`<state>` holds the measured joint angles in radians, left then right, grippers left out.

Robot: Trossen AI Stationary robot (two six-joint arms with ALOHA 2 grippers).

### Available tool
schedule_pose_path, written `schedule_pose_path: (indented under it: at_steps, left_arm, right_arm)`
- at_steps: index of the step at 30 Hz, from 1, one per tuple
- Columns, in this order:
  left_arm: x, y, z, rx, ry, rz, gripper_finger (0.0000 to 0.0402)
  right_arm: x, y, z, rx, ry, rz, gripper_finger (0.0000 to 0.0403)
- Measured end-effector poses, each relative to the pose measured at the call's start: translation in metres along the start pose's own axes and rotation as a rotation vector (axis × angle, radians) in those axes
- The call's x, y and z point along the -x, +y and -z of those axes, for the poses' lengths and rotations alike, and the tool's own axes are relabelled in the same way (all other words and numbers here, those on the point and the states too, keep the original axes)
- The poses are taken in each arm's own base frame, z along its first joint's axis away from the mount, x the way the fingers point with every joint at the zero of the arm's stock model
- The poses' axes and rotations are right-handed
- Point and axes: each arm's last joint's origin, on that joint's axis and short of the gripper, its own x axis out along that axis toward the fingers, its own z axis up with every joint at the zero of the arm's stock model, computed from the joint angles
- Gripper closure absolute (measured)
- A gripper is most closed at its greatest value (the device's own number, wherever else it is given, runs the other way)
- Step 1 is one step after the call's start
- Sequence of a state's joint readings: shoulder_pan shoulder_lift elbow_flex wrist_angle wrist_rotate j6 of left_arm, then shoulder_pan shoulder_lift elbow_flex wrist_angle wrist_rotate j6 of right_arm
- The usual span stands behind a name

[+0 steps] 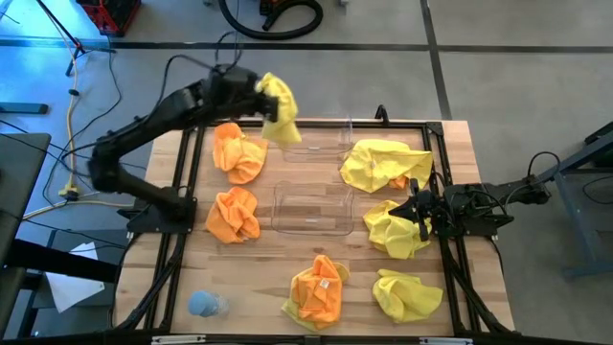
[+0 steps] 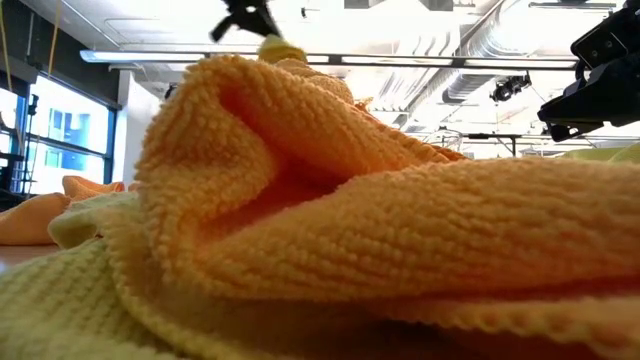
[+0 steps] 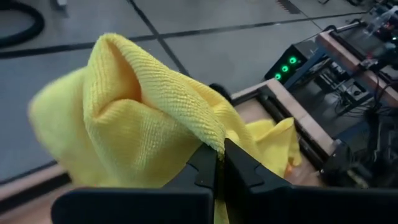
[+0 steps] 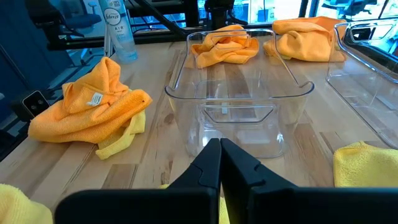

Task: Sort microfiber towel by color & place in baskets
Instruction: Put the yellow microfiber towel into the top transparent bin

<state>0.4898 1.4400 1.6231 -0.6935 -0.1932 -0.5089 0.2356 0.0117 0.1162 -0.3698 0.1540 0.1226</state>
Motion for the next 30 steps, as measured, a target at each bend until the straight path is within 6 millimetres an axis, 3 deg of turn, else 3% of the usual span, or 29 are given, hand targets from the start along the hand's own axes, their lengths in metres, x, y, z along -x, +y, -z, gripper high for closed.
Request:
schedule_pose_path:
  at_steps: [5, 9, 16, 22, 30]
  left_arm:
    - [-0.048, -0.022, -0.018, -0.014, 0.015, -0.009, 0.0401]
    - [-0.093, -0.033, -0.012, -0.065, 0.056, -0.062, 0.0401]
    - [-0.163, -0.036, 0.033, -0.119, 0.169, -0.257, 0.0401]
    - [-0.213, -0.026, 0.073, -0.003, 0.379, -0.205, 0.0401]
    - [-0.254, 0.004, 0.103, 0.154, 0.598, -0.175, 0.0401]
  right_arm:
    - [0.0, 0.0, 0.0, 0.0, 0.0, 0.0, 0.0402]
    - [0.0, 0.0, 0.0, 0.0, 0.0, 0.0, 0.0402]
    - [0.0, 0.0, 0.0, 0.0, 0.0, 0.0, 0.0402]
    - [0.0, 0.0, 0.0, 0.0, 0.0, 0.0, 0.0402]
    - [0.0, 0.0, 0.0, 0.0, 0.0, 0.0, 0.0402]
